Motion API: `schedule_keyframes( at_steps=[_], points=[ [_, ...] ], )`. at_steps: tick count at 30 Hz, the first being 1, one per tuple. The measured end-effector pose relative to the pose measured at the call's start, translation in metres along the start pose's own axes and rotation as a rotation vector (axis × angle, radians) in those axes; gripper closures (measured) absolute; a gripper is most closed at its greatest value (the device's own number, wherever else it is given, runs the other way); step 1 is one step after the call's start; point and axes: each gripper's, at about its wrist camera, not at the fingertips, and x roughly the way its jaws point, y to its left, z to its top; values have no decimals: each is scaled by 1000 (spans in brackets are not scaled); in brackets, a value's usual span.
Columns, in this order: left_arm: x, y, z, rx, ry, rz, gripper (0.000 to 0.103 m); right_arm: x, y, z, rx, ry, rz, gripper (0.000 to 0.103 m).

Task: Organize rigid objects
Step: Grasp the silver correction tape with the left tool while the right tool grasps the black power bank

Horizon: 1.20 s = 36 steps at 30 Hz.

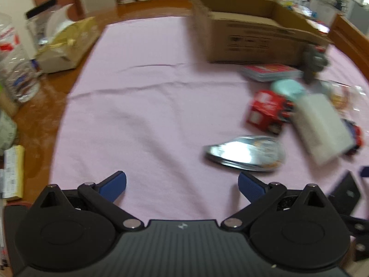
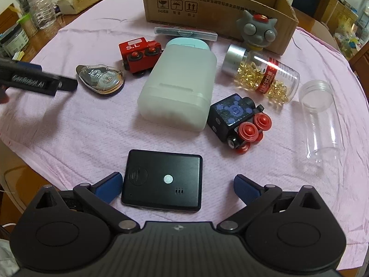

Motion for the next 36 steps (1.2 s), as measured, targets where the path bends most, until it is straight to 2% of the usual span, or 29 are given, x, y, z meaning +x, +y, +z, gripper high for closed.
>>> schedule_keyframes(
  at_steps=[3, 8, 12, 21, 36],
  points=[
    [-2, -13, -1, 27, -11, -57, 1, 0, 0, -1, 7, -6, -4, 0],
    [2, -32, -2, 66, -27, -77, 1, 0, 2, 0, 10, -5, -8, 0],
    [1, -38, -2, 54, -53, -92, 1, -1, 1, -2, 4, -15, -6, 0],
    [16, -53, 3, 63, -72, -23, 1, -2, 1, -3, -30, -19, 9, 0],
    [23, -60, 14, 16, -59, 1, 0, -4, 0, -6, -44, -40, 18, 0]
  ],
)
